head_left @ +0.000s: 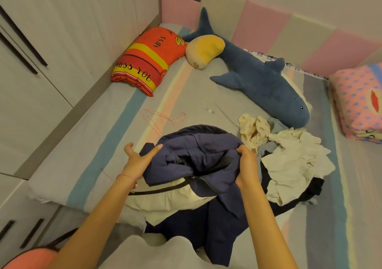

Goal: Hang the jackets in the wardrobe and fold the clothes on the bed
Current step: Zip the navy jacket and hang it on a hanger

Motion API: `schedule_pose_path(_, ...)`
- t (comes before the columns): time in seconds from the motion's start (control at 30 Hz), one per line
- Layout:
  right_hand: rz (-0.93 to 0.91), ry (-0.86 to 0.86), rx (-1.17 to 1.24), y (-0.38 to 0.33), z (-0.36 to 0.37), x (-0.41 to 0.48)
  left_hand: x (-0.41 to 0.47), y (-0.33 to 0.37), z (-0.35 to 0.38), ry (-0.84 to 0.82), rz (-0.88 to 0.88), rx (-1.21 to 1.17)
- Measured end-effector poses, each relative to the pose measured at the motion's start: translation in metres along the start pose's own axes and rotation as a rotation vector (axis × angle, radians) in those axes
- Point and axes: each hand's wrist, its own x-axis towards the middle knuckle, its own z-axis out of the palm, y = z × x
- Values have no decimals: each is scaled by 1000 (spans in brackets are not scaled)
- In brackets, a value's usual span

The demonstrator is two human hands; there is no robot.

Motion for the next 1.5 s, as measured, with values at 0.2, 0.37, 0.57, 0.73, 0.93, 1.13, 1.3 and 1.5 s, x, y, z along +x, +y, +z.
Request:
schedule_pose_path(0.2,159,-110,0,25,30,36,37,2,4,-421,6,441)
schedule_pose_path(0.37,-208,-132,-749,40,66,103,113,-14,15,-256,159,847)
schedule_pose_path(0.57,-219,-591,-1996,108,95,239,218,-36,14,55,173,584)
schedule_pose_path(0.73,152,-752,-1590,157,163,360,281,-46,21,125,248,497)
schedule_pose_path(0.93,116,-616,-1561,236,218,426,320,-71,22,159,283,389)
schedule_pose_path(1.13,-143,-393,-1539,276,213,441,321,-91,25,127,282,306)
schedule_pose_path(1.3,-131,-201,-765,234,211,417,302,-90,13,125,262,341)
schedule_pose_path(1.5,-386,-330,-642,128,183,325,249,-63,22,56,260,212)
